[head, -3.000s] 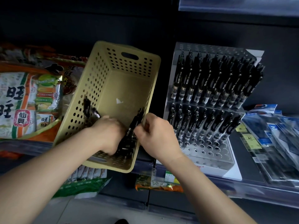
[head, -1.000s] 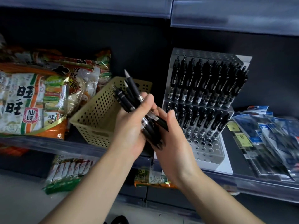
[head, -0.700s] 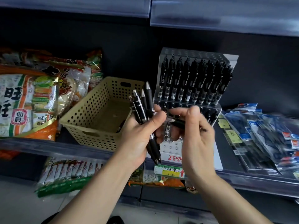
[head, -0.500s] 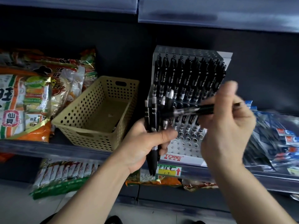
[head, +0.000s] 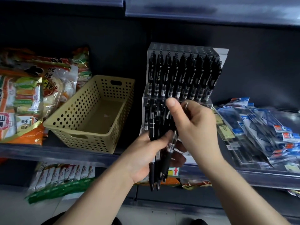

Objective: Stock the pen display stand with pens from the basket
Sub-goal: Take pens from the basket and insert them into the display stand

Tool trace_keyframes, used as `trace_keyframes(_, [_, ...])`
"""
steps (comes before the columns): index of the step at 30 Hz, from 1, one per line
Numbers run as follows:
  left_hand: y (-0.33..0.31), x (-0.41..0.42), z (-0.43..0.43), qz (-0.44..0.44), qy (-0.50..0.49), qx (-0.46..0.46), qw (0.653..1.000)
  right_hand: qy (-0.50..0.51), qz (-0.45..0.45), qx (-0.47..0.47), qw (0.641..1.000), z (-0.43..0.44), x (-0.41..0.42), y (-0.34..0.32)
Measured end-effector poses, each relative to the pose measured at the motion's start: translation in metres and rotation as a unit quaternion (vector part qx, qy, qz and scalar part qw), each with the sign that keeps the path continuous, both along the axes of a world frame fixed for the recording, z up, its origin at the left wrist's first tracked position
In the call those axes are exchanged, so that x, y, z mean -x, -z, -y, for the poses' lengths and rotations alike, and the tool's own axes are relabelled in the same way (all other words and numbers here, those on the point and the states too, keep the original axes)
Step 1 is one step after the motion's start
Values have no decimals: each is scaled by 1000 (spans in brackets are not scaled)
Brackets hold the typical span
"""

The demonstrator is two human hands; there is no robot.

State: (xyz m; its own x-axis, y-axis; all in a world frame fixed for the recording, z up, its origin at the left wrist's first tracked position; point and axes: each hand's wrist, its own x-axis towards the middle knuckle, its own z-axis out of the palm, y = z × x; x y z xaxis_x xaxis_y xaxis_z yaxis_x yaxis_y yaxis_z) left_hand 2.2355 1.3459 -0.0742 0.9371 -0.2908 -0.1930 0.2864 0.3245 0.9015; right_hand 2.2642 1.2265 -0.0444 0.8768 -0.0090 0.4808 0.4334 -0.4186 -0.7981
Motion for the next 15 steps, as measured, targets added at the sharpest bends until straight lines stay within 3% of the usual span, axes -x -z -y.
trace_keyframes(7, [3, -2, -3, 73, 49, -12, 996, 39, 40, 60, 997, 1, -6, 13])
trace_keyframes(11, [8, -10, -10, 124, 13, -99, 987, -108, -82, -29, 990, 12, -14, 1])
trace_keyframes(15, [6, -9, -13, 133, 56, -151, 978, -244, -228, -11, 942, 32, -18, -13])
